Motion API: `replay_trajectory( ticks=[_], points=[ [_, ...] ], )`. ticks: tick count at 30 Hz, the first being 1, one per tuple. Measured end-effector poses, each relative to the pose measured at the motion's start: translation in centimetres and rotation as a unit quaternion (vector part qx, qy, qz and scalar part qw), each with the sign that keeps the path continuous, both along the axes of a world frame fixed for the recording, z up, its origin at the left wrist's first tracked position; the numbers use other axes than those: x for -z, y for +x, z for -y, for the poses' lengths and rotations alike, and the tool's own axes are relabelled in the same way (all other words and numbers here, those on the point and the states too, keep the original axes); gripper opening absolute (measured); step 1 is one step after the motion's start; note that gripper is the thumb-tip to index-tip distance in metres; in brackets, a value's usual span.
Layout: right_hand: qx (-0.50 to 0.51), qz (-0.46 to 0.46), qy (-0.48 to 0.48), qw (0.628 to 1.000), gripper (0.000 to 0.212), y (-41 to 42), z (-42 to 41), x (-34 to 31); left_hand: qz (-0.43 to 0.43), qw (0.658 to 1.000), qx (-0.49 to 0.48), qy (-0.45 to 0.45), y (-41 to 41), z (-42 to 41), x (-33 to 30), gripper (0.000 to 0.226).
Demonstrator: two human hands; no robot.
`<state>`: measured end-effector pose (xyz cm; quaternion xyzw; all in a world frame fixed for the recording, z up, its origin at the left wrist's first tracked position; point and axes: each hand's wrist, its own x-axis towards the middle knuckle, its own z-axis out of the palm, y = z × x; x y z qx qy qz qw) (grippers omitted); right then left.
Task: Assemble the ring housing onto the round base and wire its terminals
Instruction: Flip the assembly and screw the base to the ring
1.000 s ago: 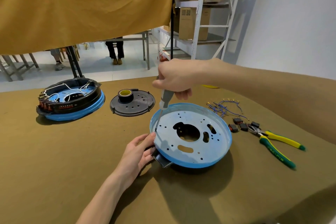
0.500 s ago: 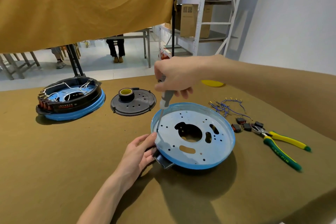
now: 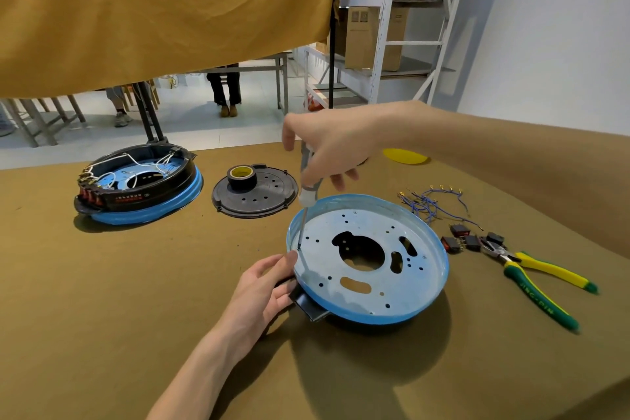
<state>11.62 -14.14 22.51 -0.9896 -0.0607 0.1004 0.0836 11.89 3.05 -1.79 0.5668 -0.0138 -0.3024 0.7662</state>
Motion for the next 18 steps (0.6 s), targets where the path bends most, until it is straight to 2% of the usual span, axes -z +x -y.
replay_trajectory(
  ticks=[1, 3, 5, 8, 10, 14, 16, 18],
  points=[
    [0.007, 0.015, -0.010, 1.000, 0.036, 0.0, -0.2, 0.2, 0.001, 1.000, -0.001, 0.004, 0.0, 0.0, 0.0, 0.096],
    [0.007, 0.043, -0.033, 0.999, 0.044, 0.0, -0.3, 0.4, 0.003, 1.000, -0.002, 0.006, 0.0, 0.0, 0.0, 0.095],
    [-0.006, 0.024, -0.012, 1.000, 0.045, 0.0, -0.2, 0.1, -0.002, 1.000, -0.003, -0.001, 0.0, 0.1, 0.0, 0.094],
    [-0.009, 0.037, -0.016, 0.999, 0.032, 0.2, -0.1, 0.3, -0.007, 1.000, -0.001, -0.014, 0.1, 0.1, 0.2, 0.100],
    [0.002, 0.071, -0.051, 0.996, 0.041, 0.3, -0.2, 0.8, -0.010, 1.000, -0.001, -0.020, 0.1, 0.1, 0.1, 0.099],
    [-0.003, -0.006, 0.020, 1.000, 0.050, 0.1, 0.4, -0.3, -0.011, 1.000, -0.001, -0.003, 0.1, 0.0, 0.1, 0.103],
    [-0.002, 0.003, 0.011, 1.000, 0.038, 0.0, 0.4, 0.1, -0.006, 1.000, 0.001, 0.003, 0.1, 0.0, 0.2, 0.100],
    [0.006, 0.043, -0.019, 0.999, 0.043, -0.1, -0.1, 0.5, -0.002, 1.000, 0.001, 0.007, 0.1, -0.1, 0.1, 0.102]
  ],
)
